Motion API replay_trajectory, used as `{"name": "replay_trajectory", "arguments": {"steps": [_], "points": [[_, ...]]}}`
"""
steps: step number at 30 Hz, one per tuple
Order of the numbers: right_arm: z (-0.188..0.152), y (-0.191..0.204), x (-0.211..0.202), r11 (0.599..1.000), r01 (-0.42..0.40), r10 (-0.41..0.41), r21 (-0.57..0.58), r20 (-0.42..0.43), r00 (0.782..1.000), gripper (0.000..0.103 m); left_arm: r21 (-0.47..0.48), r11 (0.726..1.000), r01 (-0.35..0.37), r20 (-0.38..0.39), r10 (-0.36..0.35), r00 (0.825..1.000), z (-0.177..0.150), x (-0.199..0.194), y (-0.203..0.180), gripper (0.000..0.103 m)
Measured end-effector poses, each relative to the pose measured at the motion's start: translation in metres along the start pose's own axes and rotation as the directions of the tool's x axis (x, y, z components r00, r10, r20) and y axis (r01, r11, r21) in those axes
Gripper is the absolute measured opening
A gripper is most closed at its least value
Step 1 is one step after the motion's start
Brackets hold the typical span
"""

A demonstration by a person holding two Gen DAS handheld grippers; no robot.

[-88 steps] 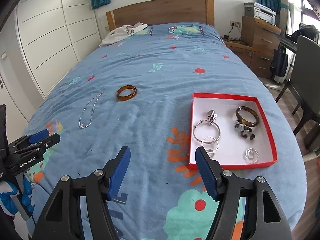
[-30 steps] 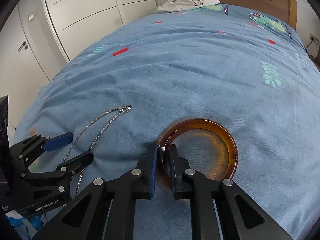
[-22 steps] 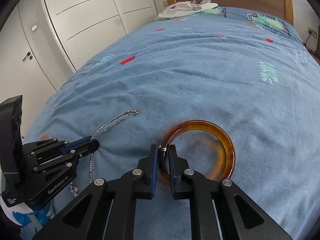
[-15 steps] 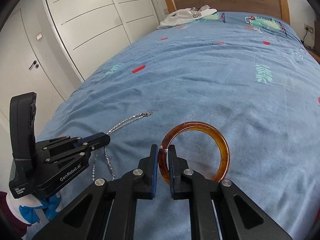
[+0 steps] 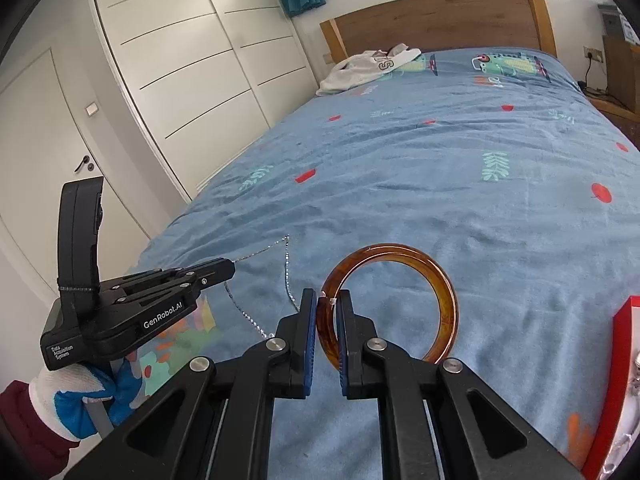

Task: Organize jewelry
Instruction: 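Carry the necklace in the left tool and amber bangle in the right tool to the box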

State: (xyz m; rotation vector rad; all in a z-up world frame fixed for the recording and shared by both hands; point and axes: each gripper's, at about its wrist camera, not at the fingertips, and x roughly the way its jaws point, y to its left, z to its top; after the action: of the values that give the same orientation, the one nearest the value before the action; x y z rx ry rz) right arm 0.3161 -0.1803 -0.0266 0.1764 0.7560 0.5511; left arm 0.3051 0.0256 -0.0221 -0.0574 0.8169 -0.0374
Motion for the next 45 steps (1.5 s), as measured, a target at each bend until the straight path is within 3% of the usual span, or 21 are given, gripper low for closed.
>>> {"name": "replay_trajectory", "arguments": {"steps": [8,21,26,34,39,45], "points": [[-0.005,0.003,-0.038,0.999,0.034,-0.034,0.005,0.043,0.998,0.009,0.028,0.999,0.031,0.037,-0.032,0.999,-0.005,-0.037,-0.012,0.002],[-0.010,-0.011,-0.119,0.994,0.096,-0.101,0.042,0.126,0.987,0.010,0.110,0.987,0.117,0.142,-0.133,0.981,0.030,-0.120,-0.074,0.002],[-0.012,-0.019,-0.158,0.989,0.142,-0.147,0.044,0.160,0.976,0.009,0.170,0.970,0.174,0.186,-0.205,0.961,0.045,-0.156,-0.122,0.002],[-0.019,-0.051,-0.219,0.968,0.239,-0.249,0.070,0.190,0.950,0.010,0.258,0.912,0.318,0.196,-0.372,0.907,0.058,-0.189,-0.225,0.002],[-0.030,-0.088,-0.244,0.950,0.289,-0.307,0.118,0.183,0.934,0.010,0.295,0.871,0.393,0.152,-0.449,0.881,0.053,-0.180,-0.287,0.002],[-0.045,-0.136,-0.247,0.930,0.331,-0.353,0.163,0.137,0.926,0.009,0.313,0.836,0.450,0.061,-0.491,0.869,0.037,-0.138,-0.344,0.002]]}}
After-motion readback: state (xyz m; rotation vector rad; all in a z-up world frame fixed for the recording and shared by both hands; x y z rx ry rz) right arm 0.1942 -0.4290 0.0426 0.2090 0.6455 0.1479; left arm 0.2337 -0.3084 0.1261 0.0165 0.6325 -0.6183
